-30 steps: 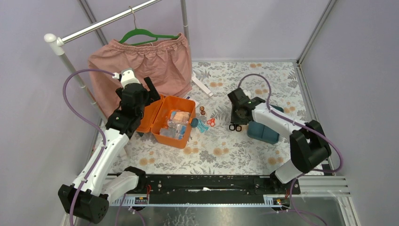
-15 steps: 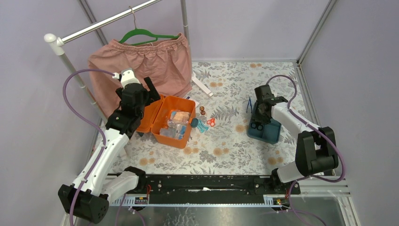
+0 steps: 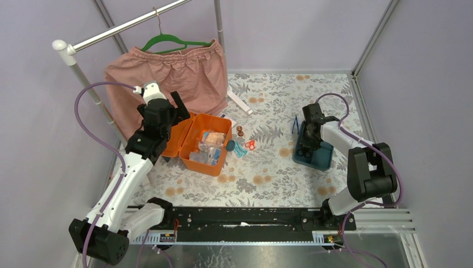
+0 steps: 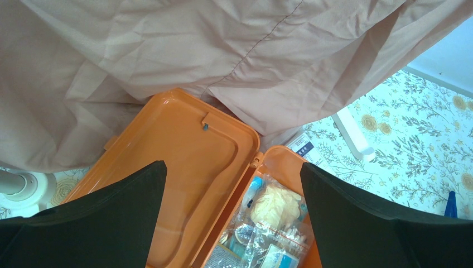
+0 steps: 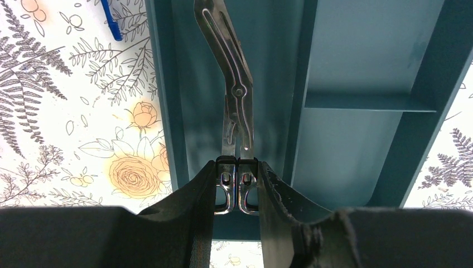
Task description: Organize the medicine kit
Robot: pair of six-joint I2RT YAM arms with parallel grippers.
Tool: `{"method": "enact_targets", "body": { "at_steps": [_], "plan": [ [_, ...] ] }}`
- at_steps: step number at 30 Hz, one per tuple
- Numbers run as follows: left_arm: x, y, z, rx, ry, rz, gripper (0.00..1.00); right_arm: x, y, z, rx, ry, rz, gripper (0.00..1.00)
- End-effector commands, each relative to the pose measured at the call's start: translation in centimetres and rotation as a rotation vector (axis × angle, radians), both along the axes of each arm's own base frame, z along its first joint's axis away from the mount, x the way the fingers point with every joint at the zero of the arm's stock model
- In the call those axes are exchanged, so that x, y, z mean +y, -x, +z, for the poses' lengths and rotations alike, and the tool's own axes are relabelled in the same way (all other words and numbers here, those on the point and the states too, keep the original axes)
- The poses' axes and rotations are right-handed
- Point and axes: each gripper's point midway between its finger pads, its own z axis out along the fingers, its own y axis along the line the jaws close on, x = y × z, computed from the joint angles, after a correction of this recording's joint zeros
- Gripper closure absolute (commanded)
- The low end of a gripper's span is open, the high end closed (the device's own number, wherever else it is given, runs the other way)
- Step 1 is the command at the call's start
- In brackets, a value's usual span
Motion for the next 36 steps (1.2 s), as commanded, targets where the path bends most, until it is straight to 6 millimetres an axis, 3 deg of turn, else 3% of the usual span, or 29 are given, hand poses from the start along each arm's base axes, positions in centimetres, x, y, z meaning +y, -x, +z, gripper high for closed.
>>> {"method": "enact_targets", "body": {
  "at_steps": [1,5,11,19,28,36],
  "plan": [
    [-0.2,-0.2,0.5,-0.031,0.008,0.0,0.01,-0.1,0.2,-0.6,0.01,-0.005,0.001,0.74],
    [-0.2,-0.2,0.4,-0.031,0.009,-0.002,0.01,-0.2,0.4,-0.6,0.014,-0.001,-0.003,0.58],
    [-0.2,-0.2,0.4,-0.03,0.008,-0.002,0.01,-0.3,-0.4,1.0,-0.019,0.006,-0.001,0.51],
    [-0.2,-0.3,0.5,-0.032,0.008,-0.002,0.01,0.9,-3.1,5.7,-0.143,-0.042,0.055,0.49],
    [-0.4,-0.3,0.5,-0.032,0.011,-0.007,0.01,2.5,-9.6,7.1,-0.178,-0.044,0.171,0.47],
    [-0.3,-0.3,0.5,-0.033,0.009,-0.003,0.01,3.1,-16.1,4.9,-0.156,0.004,0.213,0.5]
  ]
}}
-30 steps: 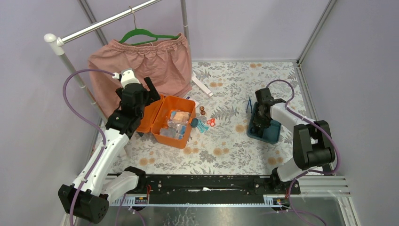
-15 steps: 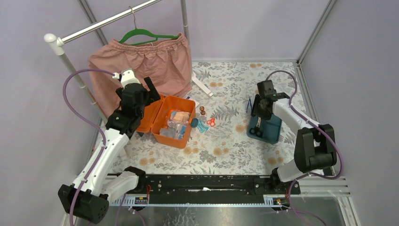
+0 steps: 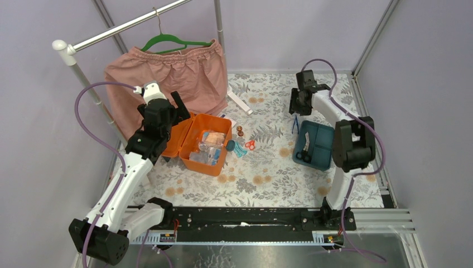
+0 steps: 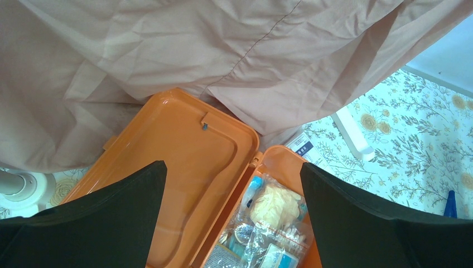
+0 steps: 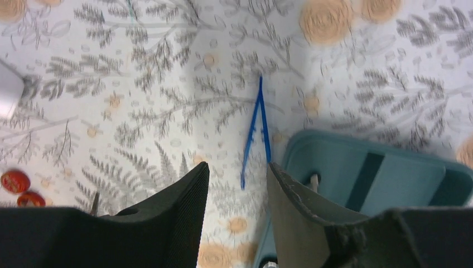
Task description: Organize the medicine kit
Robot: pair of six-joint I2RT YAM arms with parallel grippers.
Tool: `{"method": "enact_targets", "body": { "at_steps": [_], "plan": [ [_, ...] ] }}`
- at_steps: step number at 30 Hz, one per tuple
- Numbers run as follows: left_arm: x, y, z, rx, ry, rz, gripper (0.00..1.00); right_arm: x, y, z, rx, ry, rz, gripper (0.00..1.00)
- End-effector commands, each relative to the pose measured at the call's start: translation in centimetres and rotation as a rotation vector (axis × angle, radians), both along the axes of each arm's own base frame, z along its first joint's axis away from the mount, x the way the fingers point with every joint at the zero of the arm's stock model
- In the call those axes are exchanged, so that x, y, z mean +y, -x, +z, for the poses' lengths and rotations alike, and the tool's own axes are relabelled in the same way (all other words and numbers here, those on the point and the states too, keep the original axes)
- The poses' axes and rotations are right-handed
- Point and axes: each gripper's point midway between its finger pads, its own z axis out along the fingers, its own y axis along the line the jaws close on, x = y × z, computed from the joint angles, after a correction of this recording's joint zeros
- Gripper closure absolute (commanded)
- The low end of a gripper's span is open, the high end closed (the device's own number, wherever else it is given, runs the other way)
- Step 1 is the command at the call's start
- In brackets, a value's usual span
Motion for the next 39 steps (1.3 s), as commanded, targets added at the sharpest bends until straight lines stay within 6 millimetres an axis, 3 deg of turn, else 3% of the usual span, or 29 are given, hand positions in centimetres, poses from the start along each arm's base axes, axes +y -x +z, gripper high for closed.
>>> {"method": "enact_targets", "body": {
  "at_steps": [1,10,16,26,39],
  "plan": [
    [-0.2,-0.3,0.5,-0.032,0.008,-0.002,0.01,-0.3,-2.8,-0.9,0.016,0.05,0.04,0.51],
    [-0.4,-0.3,0.4,-0.03,0.008,-0.006,0.01,-1.9,-5.2,-4.2,0.072,0.063,0.031,0.54],
    [-0.4,-0.3,0.4,-0.03,0.008,-0.006,0.01,-2.4,-5.1,-5.7,0.123,0.053,0.032,0.58],
    [-0.4,-0.3,0.3,-0.027,0.006,-0.004,0.01,-1.6,-4.6,-7.5,0.166,0.012,0.046,0.59],
    [-0.3,-0.4,0.3,-0.027,0.005,-0.001,0.01,-1.4,-3.8,-8.0,0.182,-0.009,0.033,0.87]
  ]
}}
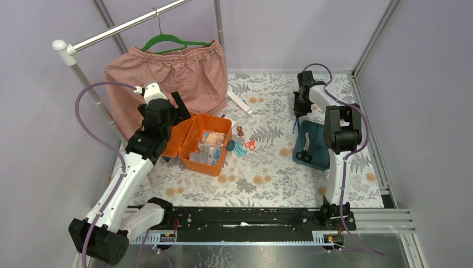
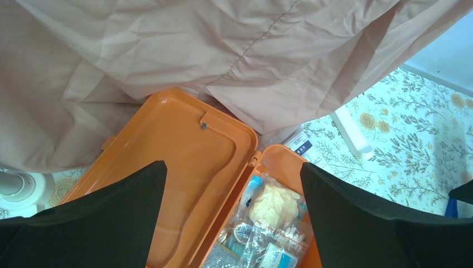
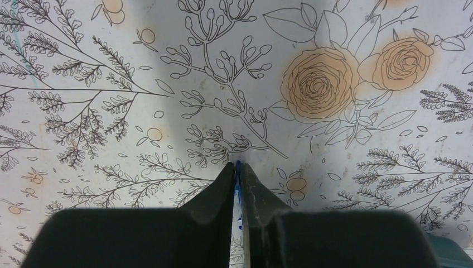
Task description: Organize the medicine kit
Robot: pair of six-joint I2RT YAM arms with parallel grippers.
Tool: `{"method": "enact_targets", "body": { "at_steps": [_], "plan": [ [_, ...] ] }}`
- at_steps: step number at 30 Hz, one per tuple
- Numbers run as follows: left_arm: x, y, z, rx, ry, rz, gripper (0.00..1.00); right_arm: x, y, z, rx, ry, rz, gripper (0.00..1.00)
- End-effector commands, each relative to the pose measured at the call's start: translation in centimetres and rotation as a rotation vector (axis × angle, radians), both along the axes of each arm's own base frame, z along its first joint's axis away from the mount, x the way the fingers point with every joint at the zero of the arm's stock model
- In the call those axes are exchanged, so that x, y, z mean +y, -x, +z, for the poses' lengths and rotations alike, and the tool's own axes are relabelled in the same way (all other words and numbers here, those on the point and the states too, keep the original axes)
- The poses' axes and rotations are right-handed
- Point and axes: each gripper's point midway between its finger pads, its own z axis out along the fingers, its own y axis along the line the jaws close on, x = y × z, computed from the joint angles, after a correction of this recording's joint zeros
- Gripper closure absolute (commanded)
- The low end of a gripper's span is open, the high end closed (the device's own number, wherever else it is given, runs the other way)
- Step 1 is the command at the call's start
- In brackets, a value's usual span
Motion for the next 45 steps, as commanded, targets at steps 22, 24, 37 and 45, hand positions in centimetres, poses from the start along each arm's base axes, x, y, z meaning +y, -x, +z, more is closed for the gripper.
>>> {"method": "enact_targets", "body": {
  "at_steps": [22,24,37,45],
  "plan": [
    [-0.2,-0.3,0.4,-0.031,0.001,0.001,0.01,-1.3,5.3,9.7,-0.147,-0.153,-0.171,1.0],
    [-0.4,-0.3,0.5,-0.032,0.002,-0.003,0.01,-2.1,6.7,9.2,-0.124,-0.137,-0.185,1.0],
    [-0.4,-0.2,0.6,-0.037,-0.001,-0.003,0.01,-4.4,9.6,4.2,-0.019,-0.017,-0.218,1.0],
    [-0.5,-0.2,0.6,-0.036,0.001,-0.006,0.01,-3.6,8.1,2.8,-0.021,-0.057,-0.219,0.97]
  ]
}}
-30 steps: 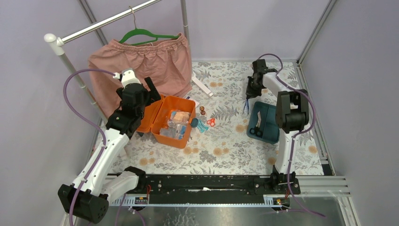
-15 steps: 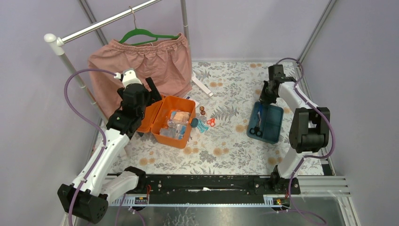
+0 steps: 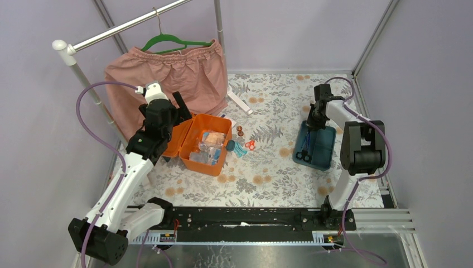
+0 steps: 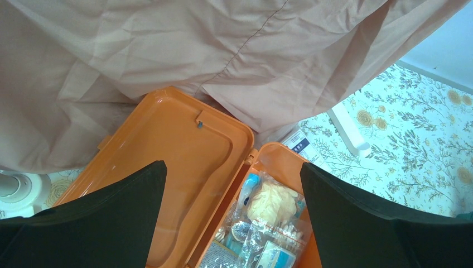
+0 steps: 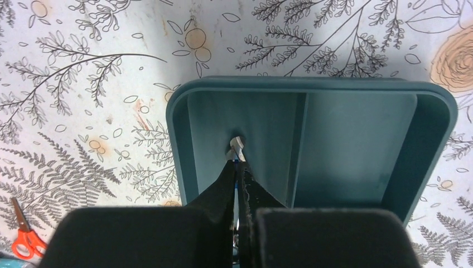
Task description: Organize the medicine kit
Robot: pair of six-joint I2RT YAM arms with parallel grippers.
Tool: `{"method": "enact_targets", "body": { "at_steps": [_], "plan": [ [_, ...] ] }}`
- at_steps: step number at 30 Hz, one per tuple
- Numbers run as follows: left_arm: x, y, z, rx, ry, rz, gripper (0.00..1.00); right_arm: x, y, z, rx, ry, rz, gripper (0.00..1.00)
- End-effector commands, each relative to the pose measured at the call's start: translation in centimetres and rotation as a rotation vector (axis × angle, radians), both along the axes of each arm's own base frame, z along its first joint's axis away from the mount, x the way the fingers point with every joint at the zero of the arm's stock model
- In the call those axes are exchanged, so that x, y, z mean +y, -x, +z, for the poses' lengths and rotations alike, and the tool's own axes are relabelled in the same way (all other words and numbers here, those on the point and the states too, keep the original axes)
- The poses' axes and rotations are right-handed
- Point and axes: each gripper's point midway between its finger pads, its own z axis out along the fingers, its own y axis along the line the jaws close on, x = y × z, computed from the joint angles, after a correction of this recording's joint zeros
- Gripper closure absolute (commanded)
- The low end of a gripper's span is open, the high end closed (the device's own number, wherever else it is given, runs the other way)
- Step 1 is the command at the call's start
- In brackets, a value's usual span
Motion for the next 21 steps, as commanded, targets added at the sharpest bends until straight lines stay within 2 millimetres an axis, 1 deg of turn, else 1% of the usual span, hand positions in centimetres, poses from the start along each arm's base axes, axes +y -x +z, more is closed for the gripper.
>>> {"method": "enact_targets", "body": {
  "at_steps": [1,8,9,12,13,17,19,21],
  "plan": [
    [0.0,-0.2,0.6,-0.035,0.002,0.007,0.01,0.5,-1.5,-0.3,-0.023,-0.013,-0.003,0.97],
    [0.0,-0.2,0.6,-0.036,0.002,0.008,0.01,1.1,-2.0,-0.3,-0.033,-0.042,0.011,0.91],
    [0.0,-0.2,0.6,-0.037,0.002,0.007,0.01,1.1,-2.0,-0.3,-0.034,-0.045,0.012,0.89],
    [-0.1,-0.2,0.6,-0.036,0.003,0.005,0.01,1.2,-2.1,0.1,-0.048,-0.05,0.015,0.78],
    [-0.1,-0.2,0.6,-0.037,0.003,0.005,0.01,1.2,-2.1,0.2,-0.053,-0.051,0.016,0.77],
    [0.0,-0.2,0.6,-0.037,0.003,0.006,0.01,0.8,-1.9,1.0,-0.065,-0.032,0.013,0.73],
    [0.0,-0.2,0.6,-0.037,0.002,0.007,0.01,0.5,-1.7,1.9,-0.078,-0.014,0.01,0.73],
    [0.0,-0.2,0.6,-0.037,0.003,0.007,0.01,0.3,-1.5,3.3,-0.116,-0.002,0.009,0.73]
  ]
}}
